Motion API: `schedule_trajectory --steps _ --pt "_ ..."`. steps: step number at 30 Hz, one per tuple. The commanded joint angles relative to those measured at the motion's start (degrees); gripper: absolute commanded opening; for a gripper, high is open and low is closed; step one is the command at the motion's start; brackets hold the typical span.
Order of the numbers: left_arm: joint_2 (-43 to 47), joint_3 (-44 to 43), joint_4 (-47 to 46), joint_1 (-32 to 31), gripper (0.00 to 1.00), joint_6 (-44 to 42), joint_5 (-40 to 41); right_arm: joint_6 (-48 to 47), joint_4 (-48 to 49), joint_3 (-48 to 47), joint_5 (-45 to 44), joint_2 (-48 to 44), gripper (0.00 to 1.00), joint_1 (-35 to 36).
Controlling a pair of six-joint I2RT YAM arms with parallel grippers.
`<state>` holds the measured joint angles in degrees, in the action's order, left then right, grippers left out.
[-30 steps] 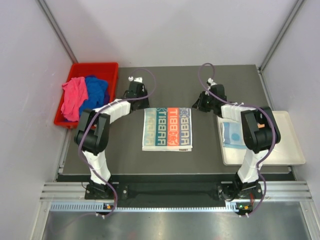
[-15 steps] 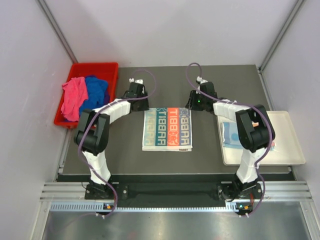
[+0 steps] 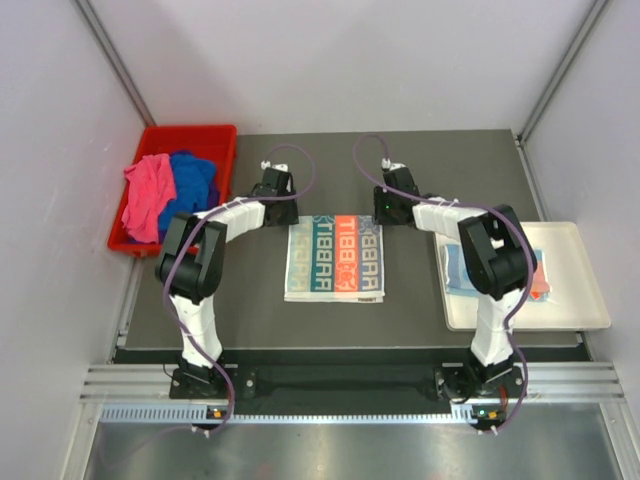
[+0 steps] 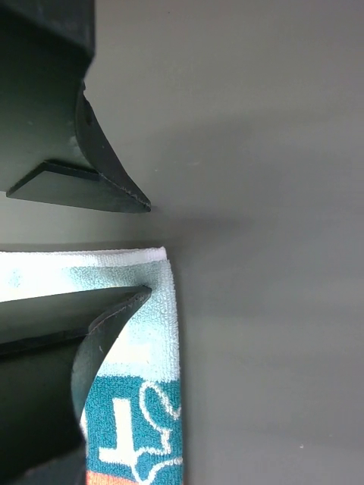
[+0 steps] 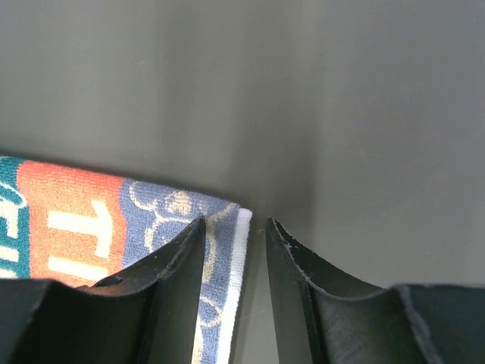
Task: Fold and stack the towels
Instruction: Fold the towel
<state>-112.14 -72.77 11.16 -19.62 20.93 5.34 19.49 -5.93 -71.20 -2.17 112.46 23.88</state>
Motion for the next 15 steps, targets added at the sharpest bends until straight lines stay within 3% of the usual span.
schedule_trajectory --steps 1,15 --pt "-1.33 -0.09 -0.78 0.11 0.49 0.43 1.34 -1.73 -1.45 -2.63 -2.84 0.82 0.38 1.00" --pt "-1.95 2.19 -3.86 0.10 0.40 1.66 -1.30 -1.82 -1.19 -3.16 -1.43 2.32 0.30 1.52"
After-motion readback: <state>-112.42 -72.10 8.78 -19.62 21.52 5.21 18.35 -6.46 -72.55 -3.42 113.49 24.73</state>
